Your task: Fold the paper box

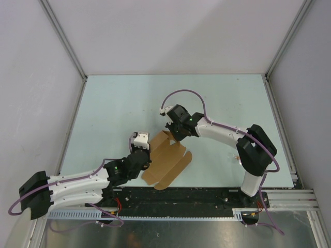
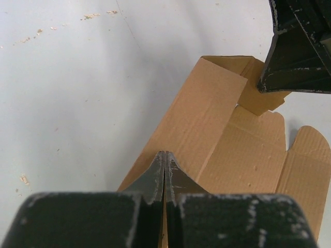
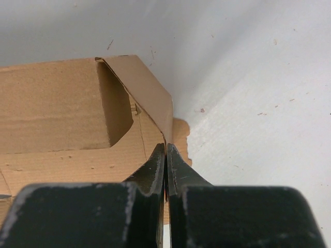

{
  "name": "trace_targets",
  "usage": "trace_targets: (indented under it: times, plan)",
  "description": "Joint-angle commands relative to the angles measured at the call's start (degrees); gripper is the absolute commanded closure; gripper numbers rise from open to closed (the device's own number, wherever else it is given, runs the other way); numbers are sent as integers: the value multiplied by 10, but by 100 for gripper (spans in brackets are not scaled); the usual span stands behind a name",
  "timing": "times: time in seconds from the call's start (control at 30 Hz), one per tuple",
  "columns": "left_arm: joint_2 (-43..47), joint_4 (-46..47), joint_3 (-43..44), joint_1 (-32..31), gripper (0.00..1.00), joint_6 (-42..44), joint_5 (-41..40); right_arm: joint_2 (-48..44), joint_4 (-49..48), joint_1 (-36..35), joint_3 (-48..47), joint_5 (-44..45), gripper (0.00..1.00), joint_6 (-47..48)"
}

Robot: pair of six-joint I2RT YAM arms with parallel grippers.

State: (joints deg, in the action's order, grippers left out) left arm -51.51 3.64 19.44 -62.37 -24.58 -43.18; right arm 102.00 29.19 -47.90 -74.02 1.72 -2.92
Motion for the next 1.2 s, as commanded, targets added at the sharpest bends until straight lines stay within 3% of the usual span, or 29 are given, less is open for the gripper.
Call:
trace_targets:
  times: [0.0, 0.7, 0.83, 1.03, 1.17]
  plan:
    - [-4, 5, -5, 4, 100, -13, -6, -12, 10, -11, 12, -3, 100, -31]
    - [-9, 19, -11, 6, 100, -8, 14, -22, -4, -46, 7, -9, 100, -115]
    - [-11, 20, -11, 4, 100, -7, 15, -23, -13, -47, 7, -11, 96, -132]
    - [-12, 20, -10, 4, 100, -7, 18, -29, -33, -46, 7, -42, 76, -140]
    - [-11, 19, -10, 5, 100, -6, 18, -37, -32, -38, 8, -45, 54, -137]
